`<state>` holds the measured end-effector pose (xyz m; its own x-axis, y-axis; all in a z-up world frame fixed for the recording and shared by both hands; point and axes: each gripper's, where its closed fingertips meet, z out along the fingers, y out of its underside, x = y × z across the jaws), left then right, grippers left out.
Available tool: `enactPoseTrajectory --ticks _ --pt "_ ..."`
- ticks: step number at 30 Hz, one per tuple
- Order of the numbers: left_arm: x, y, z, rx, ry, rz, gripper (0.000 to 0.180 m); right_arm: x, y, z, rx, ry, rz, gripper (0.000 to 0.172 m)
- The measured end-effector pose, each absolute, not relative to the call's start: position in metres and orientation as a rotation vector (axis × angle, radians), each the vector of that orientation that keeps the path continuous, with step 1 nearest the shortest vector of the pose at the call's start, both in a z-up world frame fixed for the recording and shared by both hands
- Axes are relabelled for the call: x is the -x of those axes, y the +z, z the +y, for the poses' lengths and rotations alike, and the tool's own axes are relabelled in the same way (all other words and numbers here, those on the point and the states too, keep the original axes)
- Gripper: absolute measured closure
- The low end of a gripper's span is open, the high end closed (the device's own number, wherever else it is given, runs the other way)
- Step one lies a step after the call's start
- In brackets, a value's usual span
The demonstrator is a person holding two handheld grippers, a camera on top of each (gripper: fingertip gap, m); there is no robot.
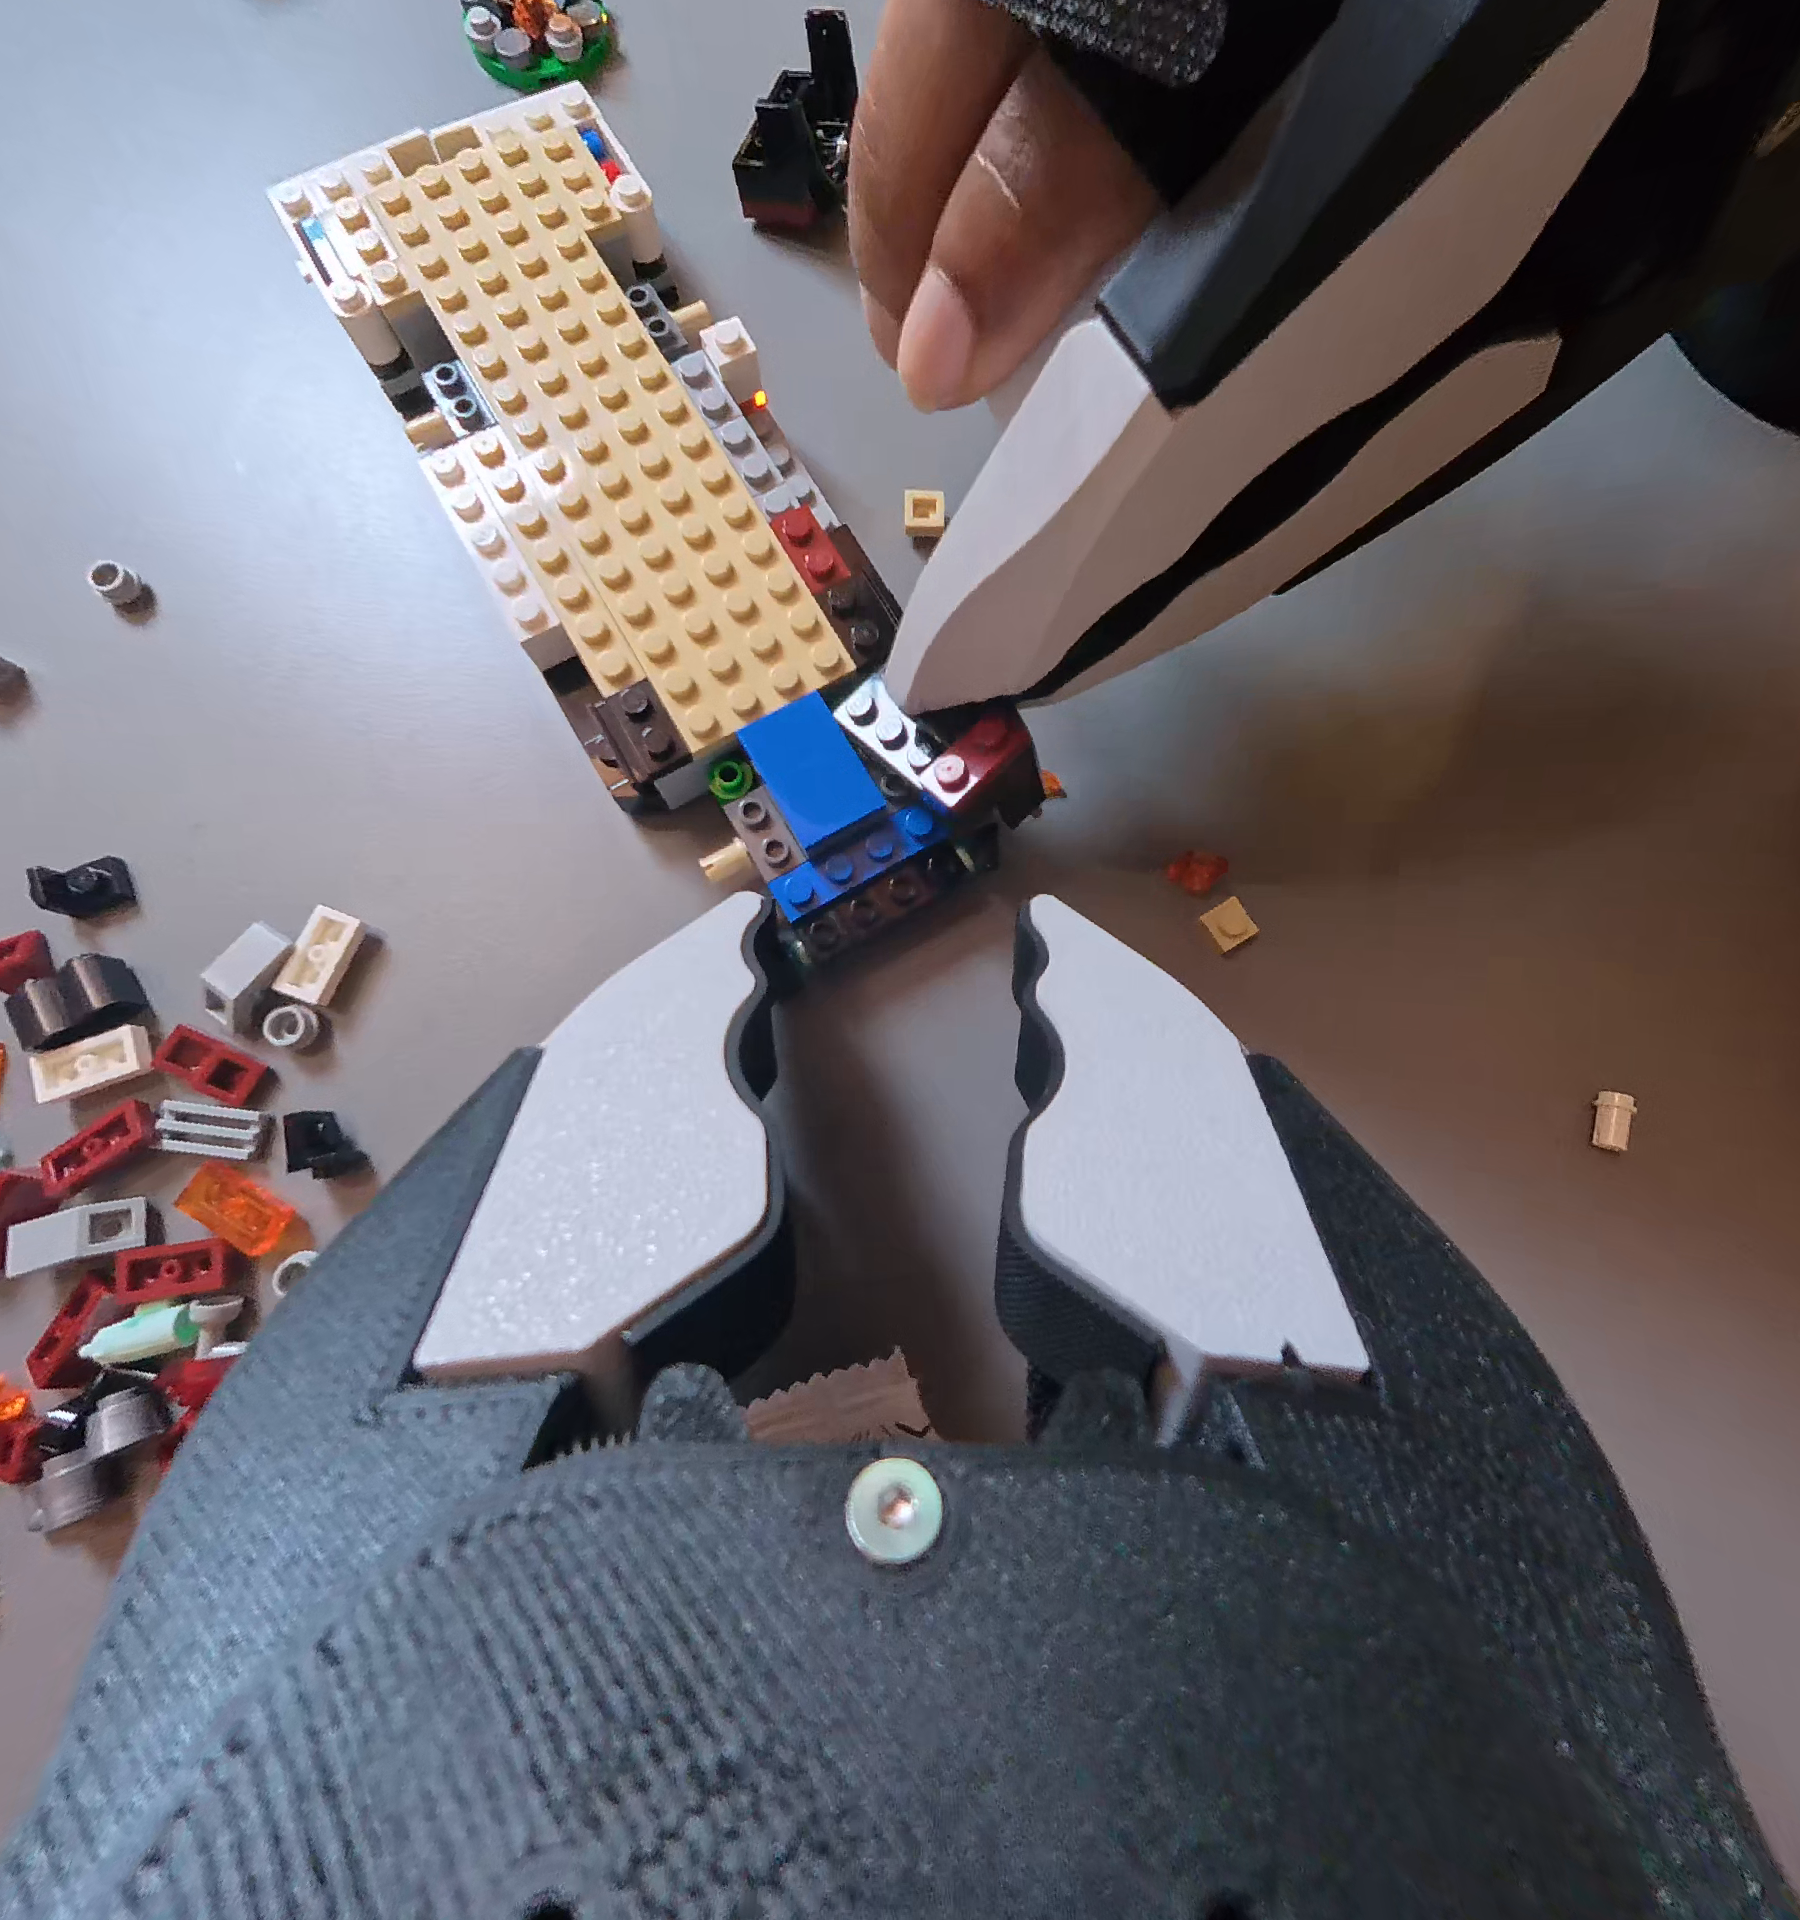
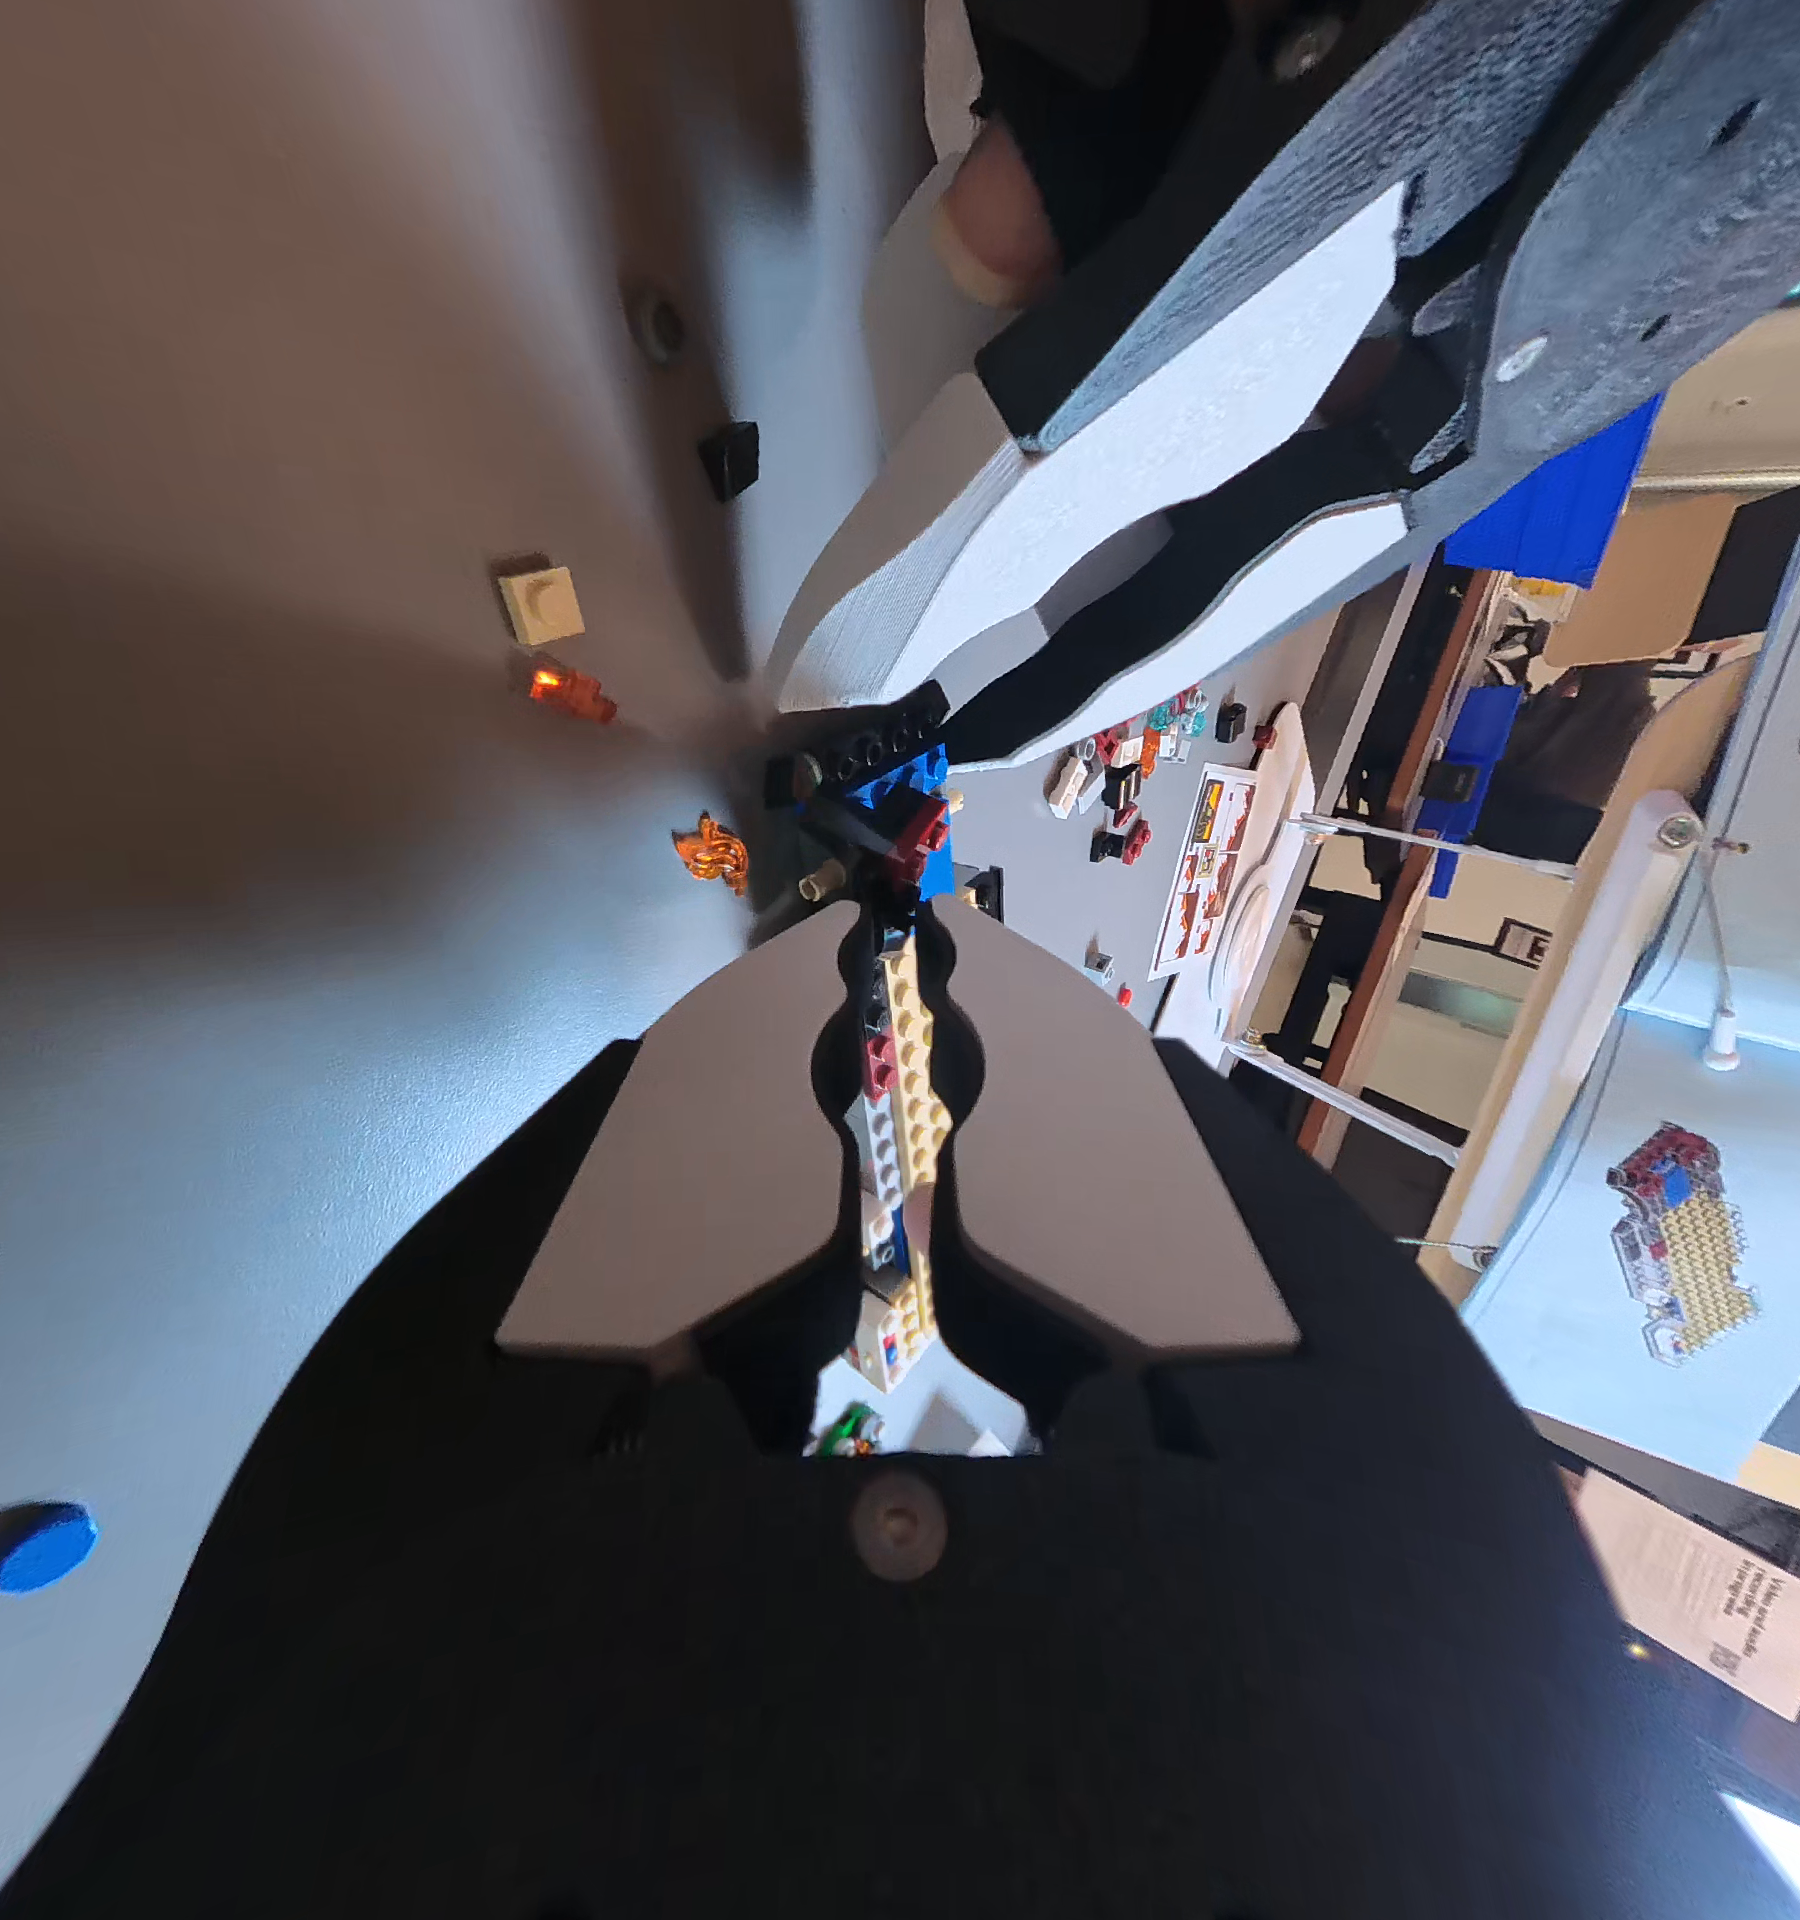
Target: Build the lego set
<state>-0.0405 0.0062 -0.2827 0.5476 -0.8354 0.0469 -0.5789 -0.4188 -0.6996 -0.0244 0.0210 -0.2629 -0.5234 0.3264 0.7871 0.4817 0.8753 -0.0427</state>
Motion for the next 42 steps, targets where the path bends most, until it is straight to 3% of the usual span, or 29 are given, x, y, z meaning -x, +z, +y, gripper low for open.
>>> enactPoseTrajectory --ticks 17,42 --pt "0.039 -0.282 0.006 2.141 -0.522 1.125 0.138 0.026 -0.264 0.027 0.489 -0.432 -2.115 0.166" --pt "0.040 -0.280 0.011 2.135 -0.515 1.094 0.136 0.017 -0.269 0.028 0.617 -0.294 -2.199 0.157"
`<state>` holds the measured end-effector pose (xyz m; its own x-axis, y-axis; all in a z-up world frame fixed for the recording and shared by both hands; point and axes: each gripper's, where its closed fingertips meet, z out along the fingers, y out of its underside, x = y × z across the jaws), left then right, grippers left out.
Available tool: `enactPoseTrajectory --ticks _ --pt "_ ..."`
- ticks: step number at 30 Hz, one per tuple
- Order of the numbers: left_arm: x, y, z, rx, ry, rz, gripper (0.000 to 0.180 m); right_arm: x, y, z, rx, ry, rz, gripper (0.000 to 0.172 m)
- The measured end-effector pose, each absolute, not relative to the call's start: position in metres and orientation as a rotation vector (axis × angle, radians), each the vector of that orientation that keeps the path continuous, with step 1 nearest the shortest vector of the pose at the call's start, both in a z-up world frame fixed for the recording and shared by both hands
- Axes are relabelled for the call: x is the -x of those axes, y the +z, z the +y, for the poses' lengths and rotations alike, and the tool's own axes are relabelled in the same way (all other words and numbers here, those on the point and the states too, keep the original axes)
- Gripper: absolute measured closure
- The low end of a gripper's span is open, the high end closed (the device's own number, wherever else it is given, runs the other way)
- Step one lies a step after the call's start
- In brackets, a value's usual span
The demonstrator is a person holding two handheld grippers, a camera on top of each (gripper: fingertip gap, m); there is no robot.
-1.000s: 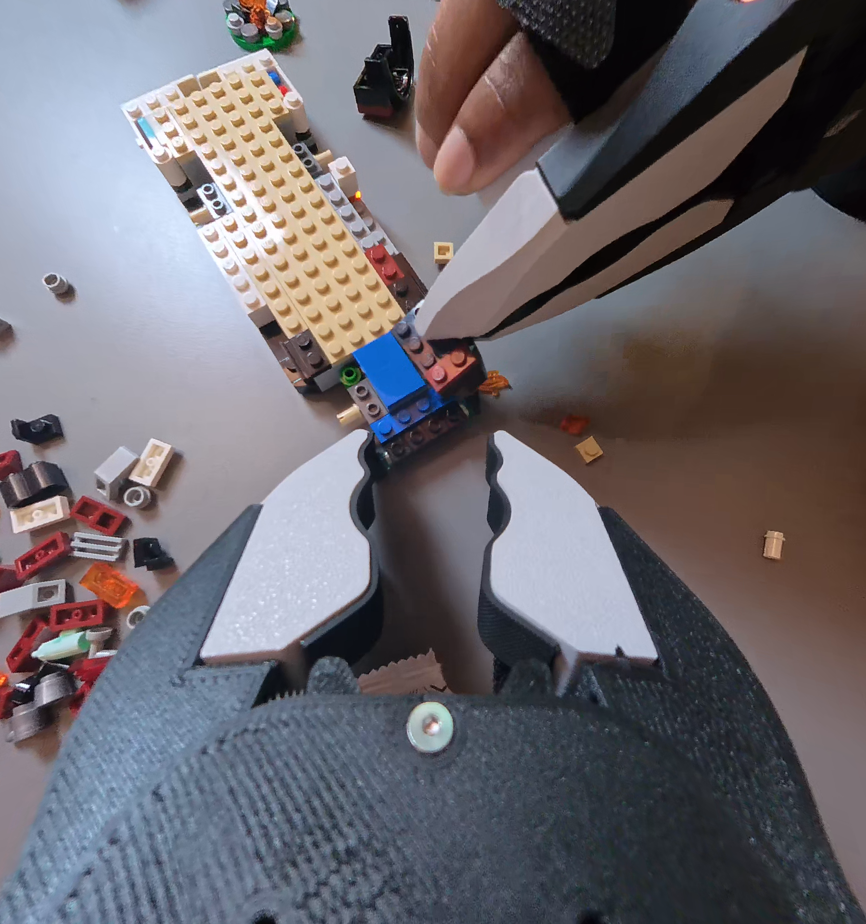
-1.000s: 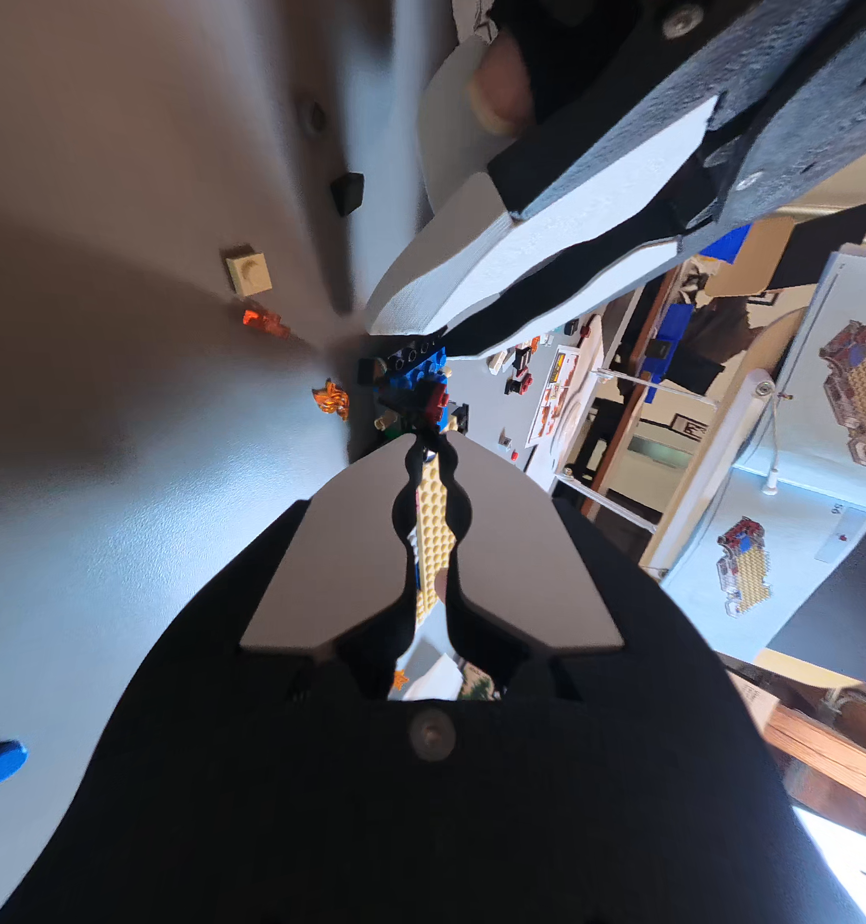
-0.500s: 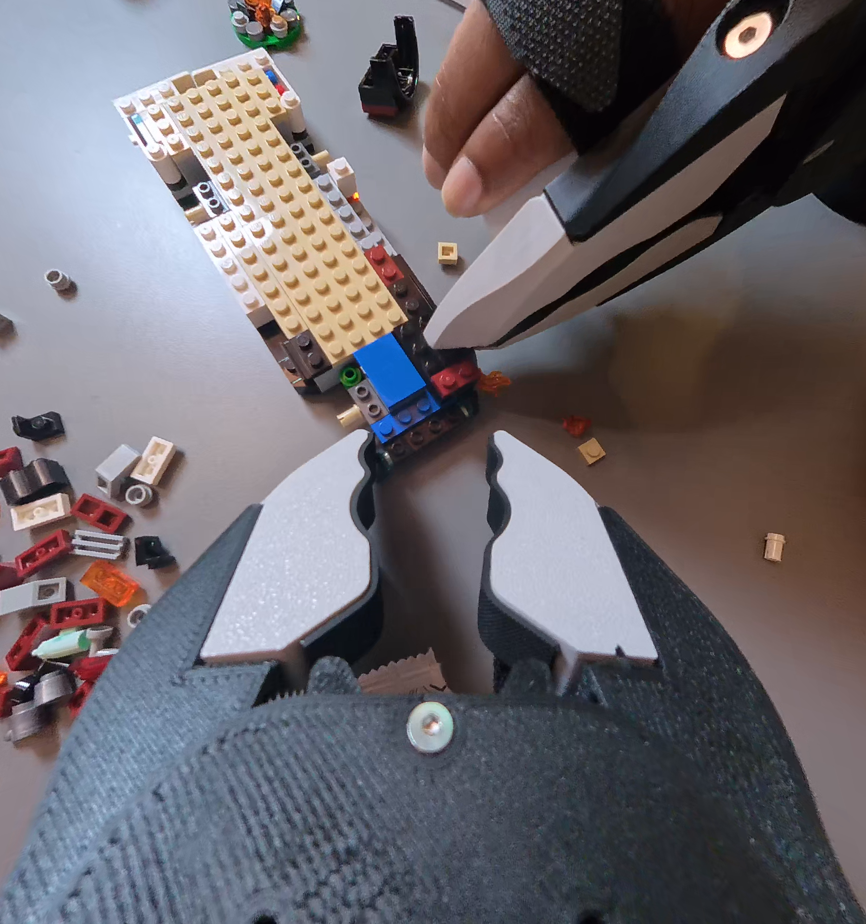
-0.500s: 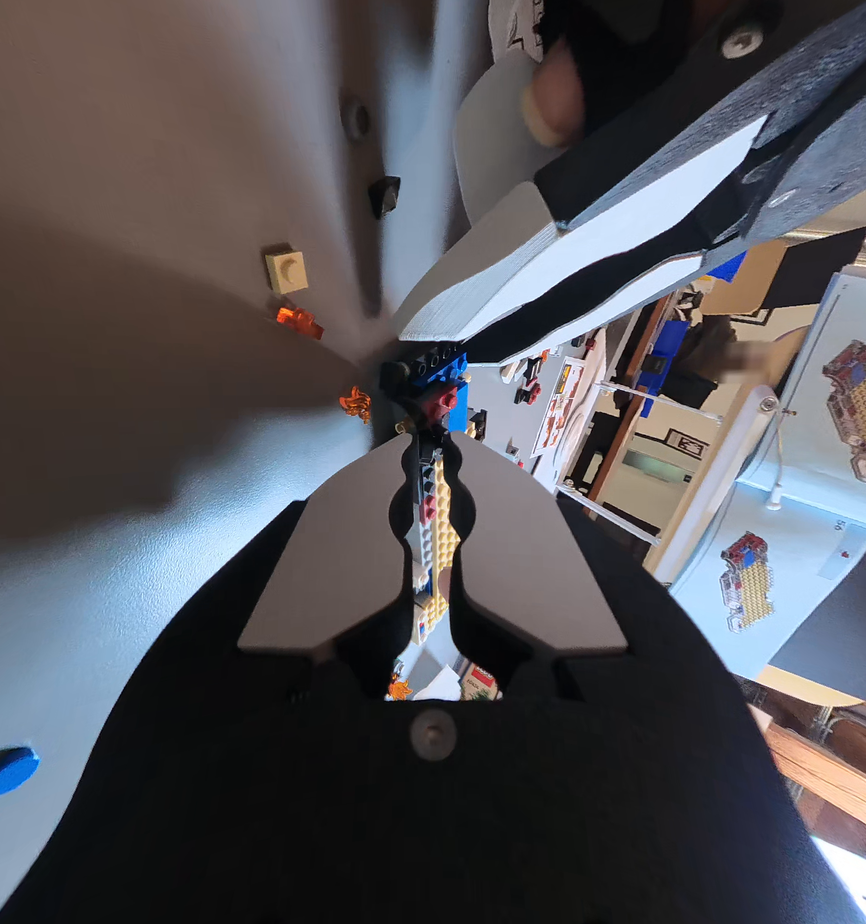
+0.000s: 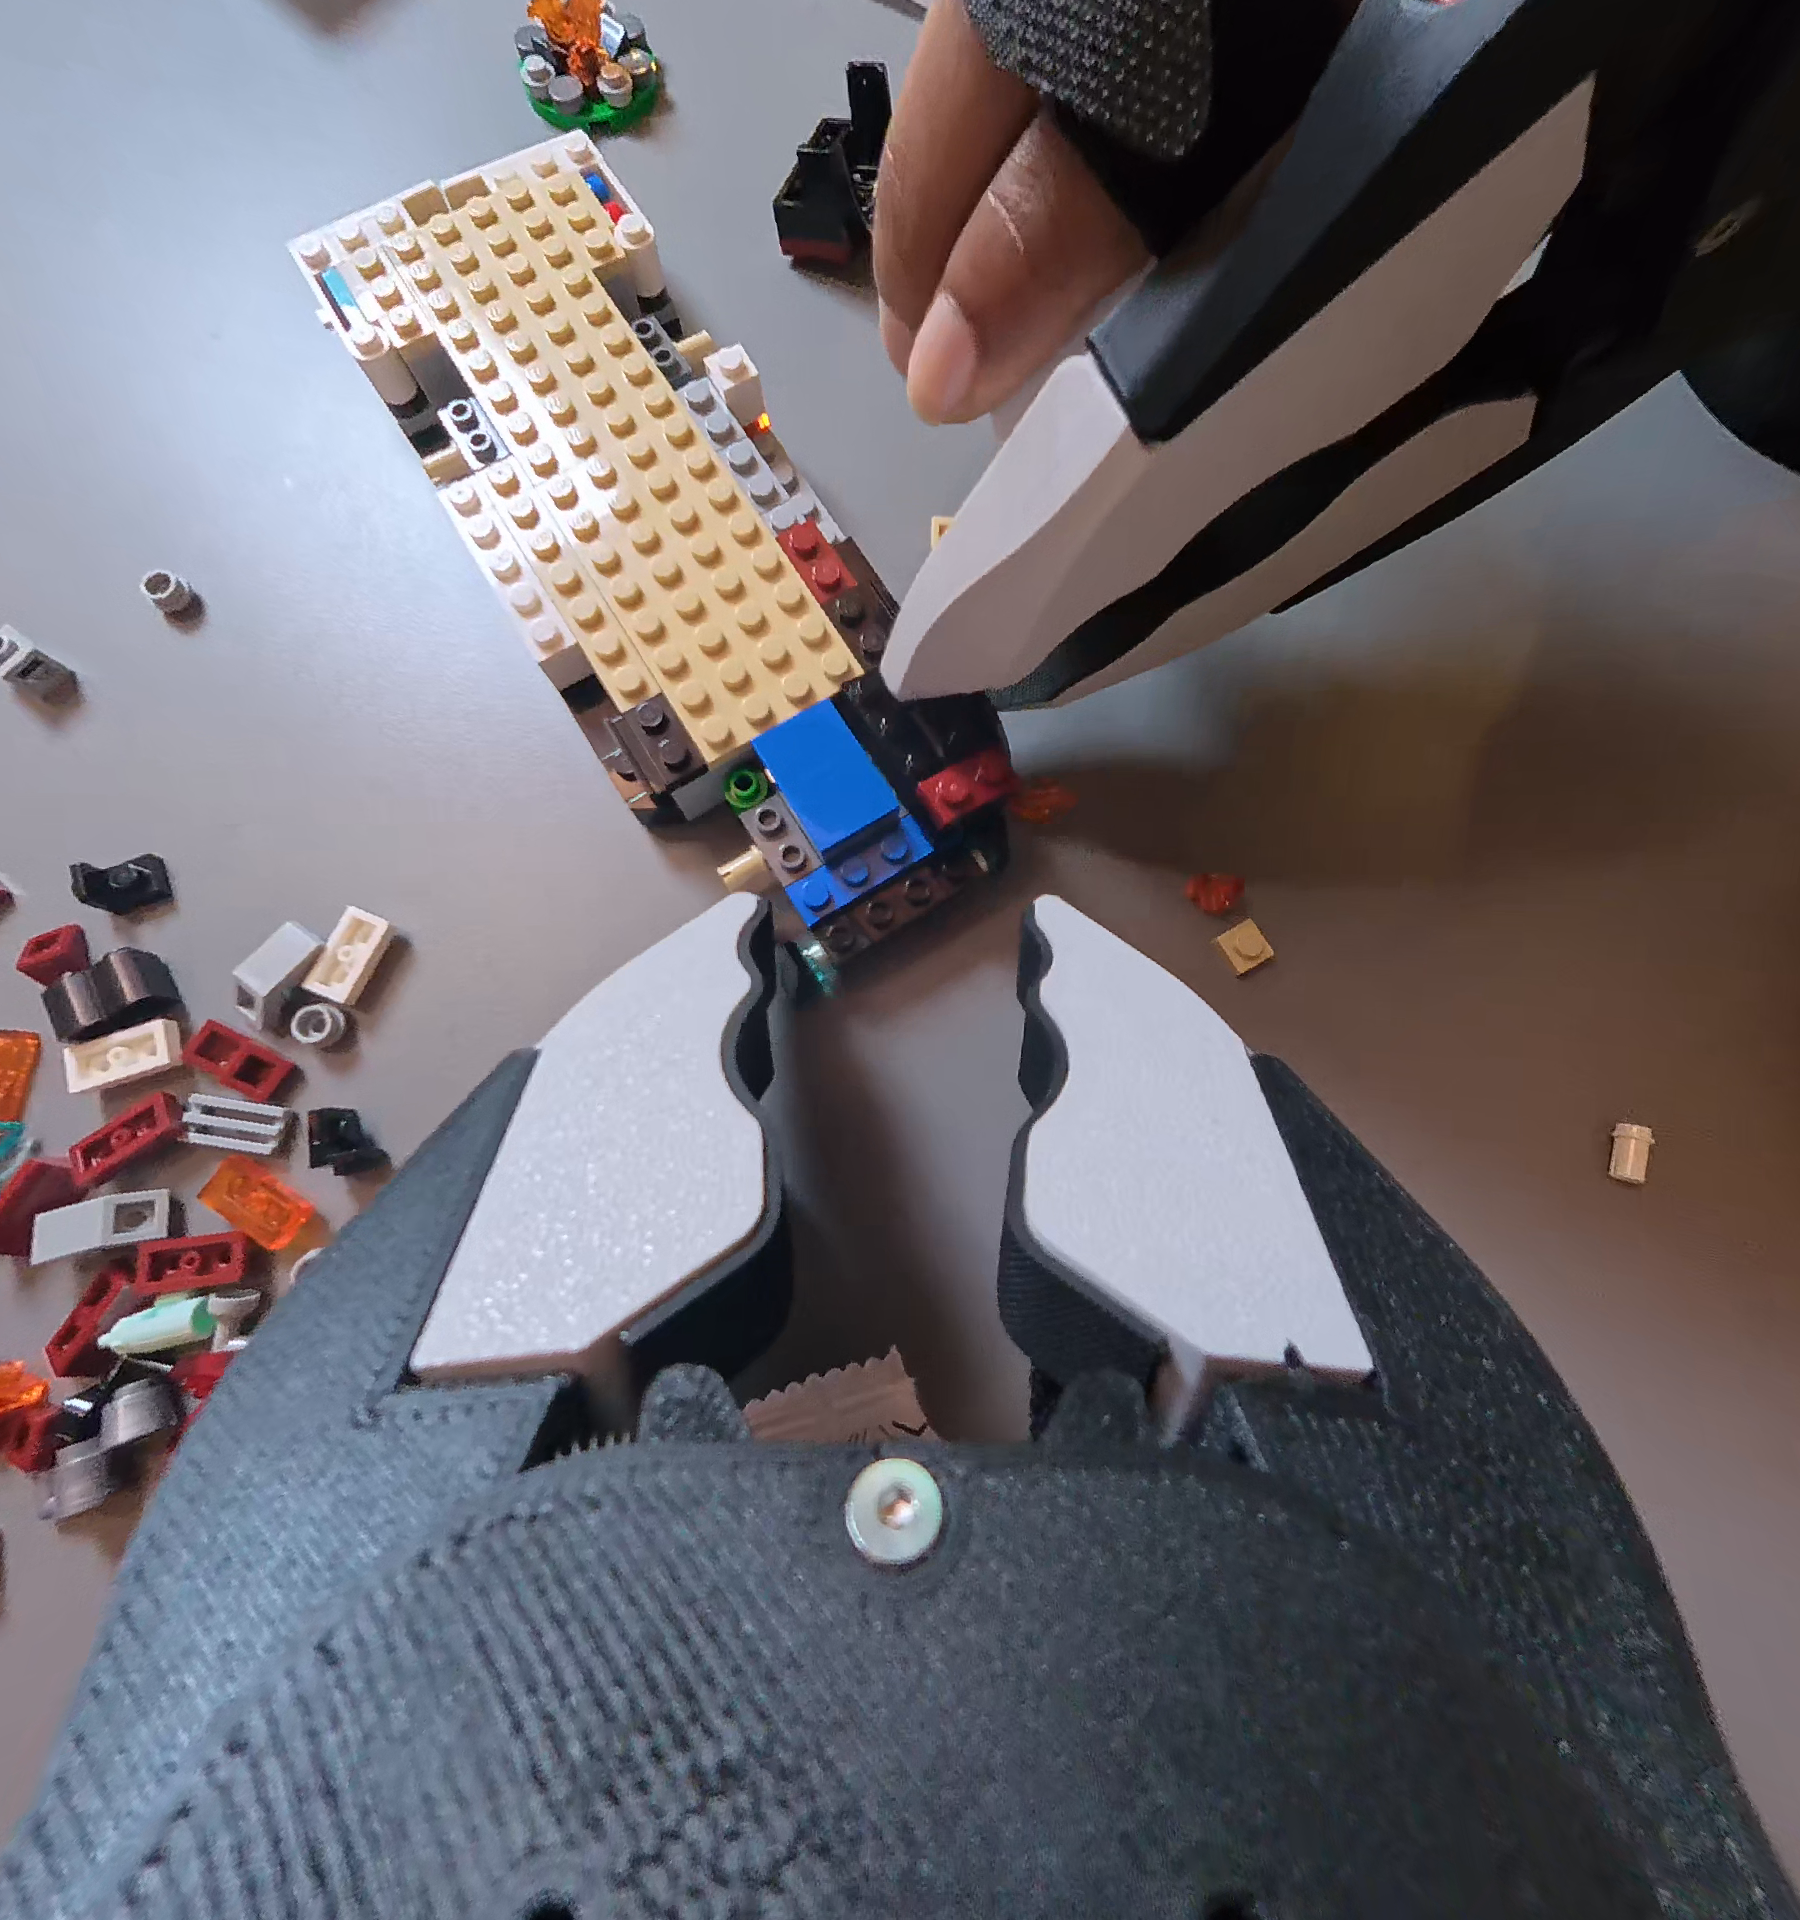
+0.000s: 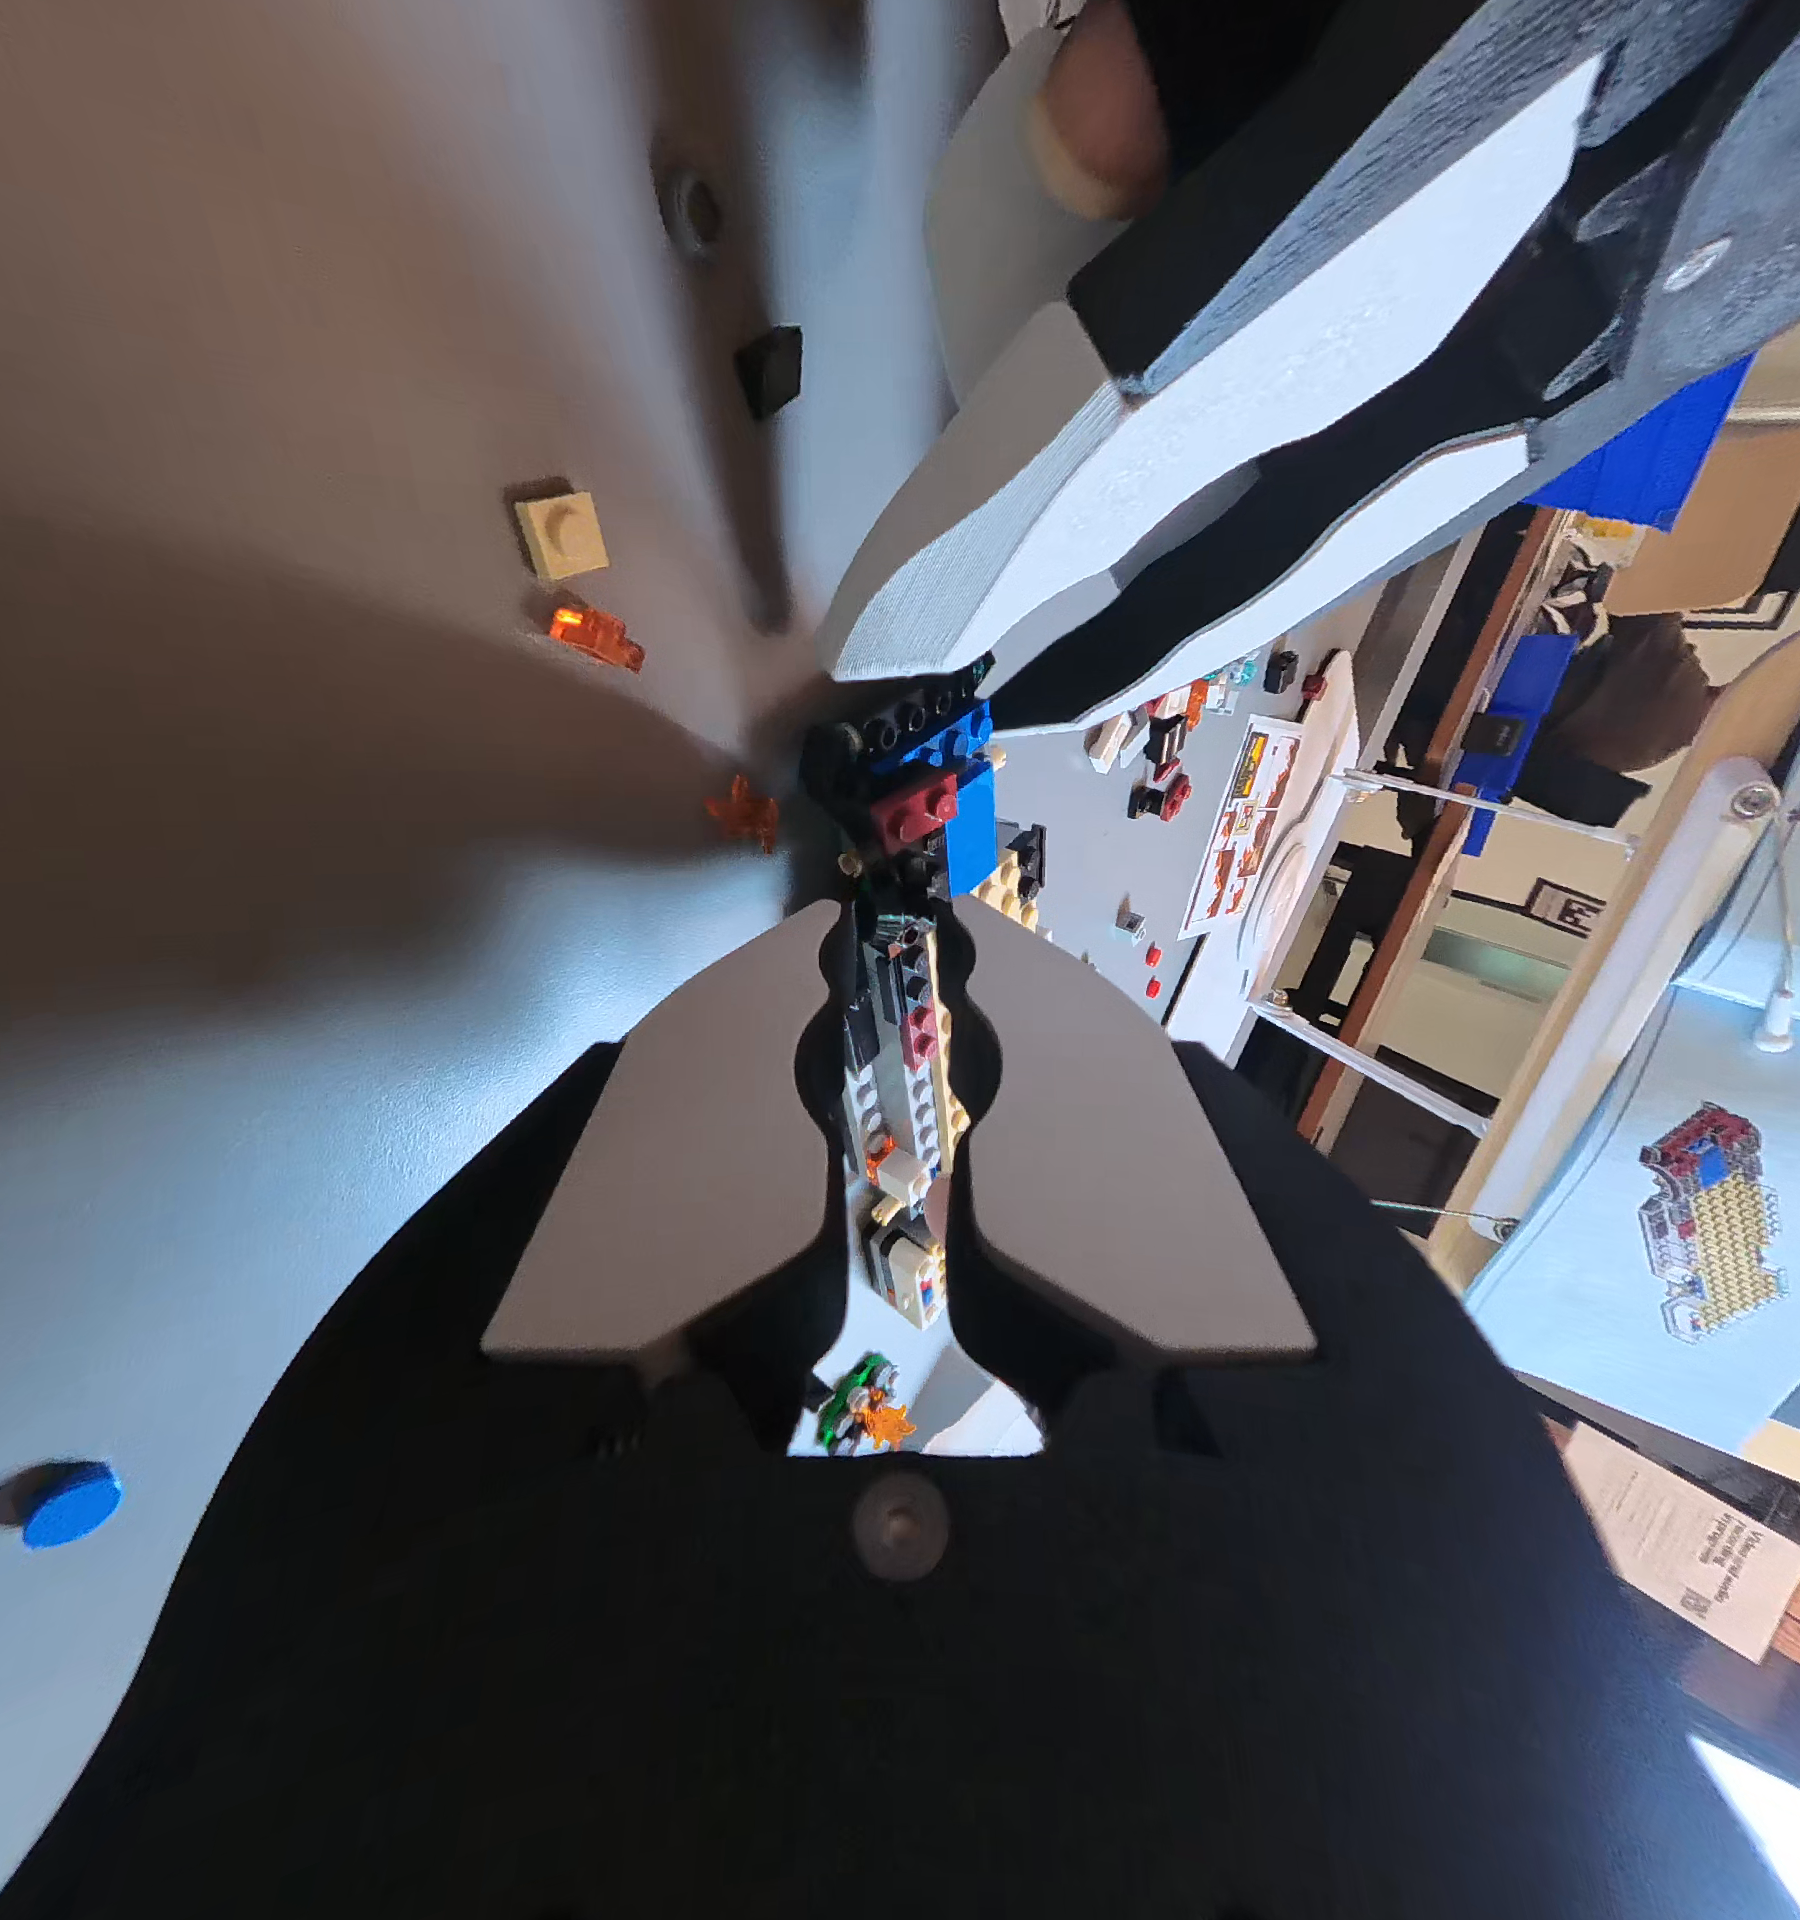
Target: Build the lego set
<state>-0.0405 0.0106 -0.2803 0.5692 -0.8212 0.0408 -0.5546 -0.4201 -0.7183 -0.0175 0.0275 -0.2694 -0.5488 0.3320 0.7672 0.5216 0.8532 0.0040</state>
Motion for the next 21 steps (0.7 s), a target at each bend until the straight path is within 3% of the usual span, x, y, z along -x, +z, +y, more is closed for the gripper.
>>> enactPoseTrajectory --ticks 21 --pt "0.0392 -0.2842 0.0166 2.106 -0.437 1.124 0.142 0.0213 -0.2720 0.0216 0.600 -0.231 -2.311 0.161"
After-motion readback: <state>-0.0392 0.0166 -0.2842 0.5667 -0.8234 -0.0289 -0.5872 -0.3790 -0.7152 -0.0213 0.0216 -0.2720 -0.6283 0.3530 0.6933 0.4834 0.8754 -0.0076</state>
